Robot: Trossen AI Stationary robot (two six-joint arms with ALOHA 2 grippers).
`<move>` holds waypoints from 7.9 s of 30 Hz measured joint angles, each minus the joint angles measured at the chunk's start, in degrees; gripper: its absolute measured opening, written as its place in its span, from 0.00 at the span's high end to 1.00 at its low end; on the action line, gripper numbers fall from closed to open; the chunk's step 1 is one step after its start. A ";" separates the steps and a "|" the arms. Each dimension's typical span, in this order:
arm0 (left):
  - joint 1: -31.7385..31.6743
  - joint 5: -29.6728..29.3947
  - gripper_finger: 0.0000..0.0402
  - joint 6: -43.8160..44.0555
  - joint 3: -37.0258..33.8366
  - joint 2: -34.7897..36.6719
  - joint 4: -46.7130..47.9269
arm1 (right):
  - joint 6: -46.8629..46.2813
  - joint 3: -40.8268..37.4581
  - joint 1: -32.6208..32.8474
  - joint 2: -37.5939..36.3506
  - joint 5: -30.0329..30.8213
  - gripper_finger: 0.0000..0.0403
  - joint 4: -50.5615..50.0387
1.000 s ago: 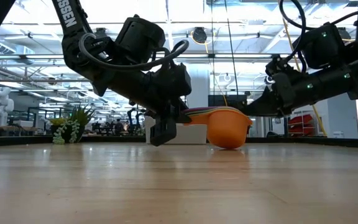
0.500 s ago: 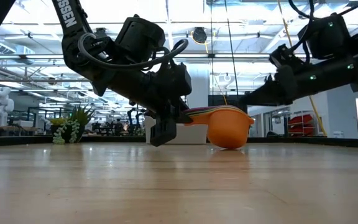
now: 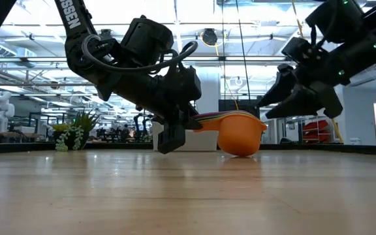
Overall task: Nest measuring cups in basket
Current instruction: Put the stack of measuring cups into the gray bin
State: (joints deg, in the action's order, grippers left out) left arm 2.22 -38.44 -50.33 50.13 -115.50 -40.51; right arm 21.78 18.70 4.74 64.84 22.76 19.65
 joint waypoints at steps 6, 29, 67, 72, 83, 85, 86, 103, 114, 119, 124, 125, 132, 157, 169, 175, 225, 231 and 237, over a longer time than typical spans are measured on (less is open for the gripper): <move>0.00 0.17 0.79 -1.01 0.00 0.00 -0.11 | 2.69 -0.02 0.25 3.28 1.54 0.22 -2.10; -0.07 0.39 0.78 -1.06 -0.04 -0.02 0.13 | 18.18 -0.11 2.13 16.96 8.85 0.58 14.63; -0.33 3.01 0.78 -1.45 0.02 -0.04 -0.09 | 7.73 0.00 -1.35 0.72 -7.25 0.39 -2.25; -0.33 2.90 0.78 -1.64 0.02 -0.04 -0.11 | 1.19 1.47 -6.38 -0.39 -20.00 0.39 -1.38; -0.35 2.64 0.78 -1.44 0.02 -0.04 -0.06 | -23.20 17.33 -10.72 6.81 -25.83 0.39 -16.32; -0.35 2.60 0.78 -1.48 0.00 -0.04 -0.05 | -26.68 21.84 -10.67 9.77 -25.77 0.39 -22.19; -0.35 2.60 0.78 -1.59 0.00 -0.04 -0.04 | -27.78 23.88 -10.67 11.26 -25.79 0.39 -25.13; -0.37 2.39 0.78 -1.64 0.00 -0.04 -0.03 | -31.82 38.87 -10.74 24.74 -33.07 0.39 -42.26; -0.44 2.14 0.78 -1.43 -0.04 -0.04 0.11 | -31.23 38.95 -10.74 25.81 -30.27 0.46 -41.53; -0.42 2.14 0.78 -1.01 -0.04 -0.04 0.09 | -31.29 38.95 -10.74 26.41 -29.96 0.56 -41.51; -0.44 1.79 0.78 -0.94 -0.07 -0.06 0.11 | -30.52 38.99 -10.68 26.83 -26.90 0.64 -41.60; -0.45 1.57 0.78 -0.94 -0.07 -0.06 0.11 | -30.31 38.99 -10.67 26.84 -26.20 0.65 -41.61; 0.10 -1.57 0.78 -1.75 -0.07 -0.07 0.13 | -28.91 38.93 -10.67 26.57 -25.53 0.75 -41.58; 3.98 -5.77 0.25 -0.57 -0.02 -0.04 1.53 | -25.45 38.66 -10.56 26.82 -25.61 0.78 -42.85; 0.38 2.34 0.38 12.23 -0.04 8.34 19.72 | -22.60 38.80 -10.53 26.66 -25.79 0.78 -45.91; -2.49 8.79 0.36 7.09 -0.70 6.59 20.29 | -22.39 38.86 -10.52 26.64 -25.90 0.78 -46.72; 0.36 -6.45 0.47 -11.70 12.35 -9.57 0.05 | -32.68 38.77 -12.68 26.68 -29.13 0.78 -45.30; 0.16 -5.39 0.73 -11.66 12.35 -9.55 1.80 | -32.20 38.80 -12.66 26.55 -29.77 0.78 -45.14; 0.15 -5.24 0.79 -12.23 12.35 -9.53 3.13 | -32.16 38.84 -12.66 25.64 -29.68 0.77 -45.07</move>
State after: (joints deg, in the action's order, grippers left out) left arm 2.37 -43.68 -62.55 62.48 -125.03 -37.38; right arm -10.38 57.54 -7.92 90.48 -6.91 -25.42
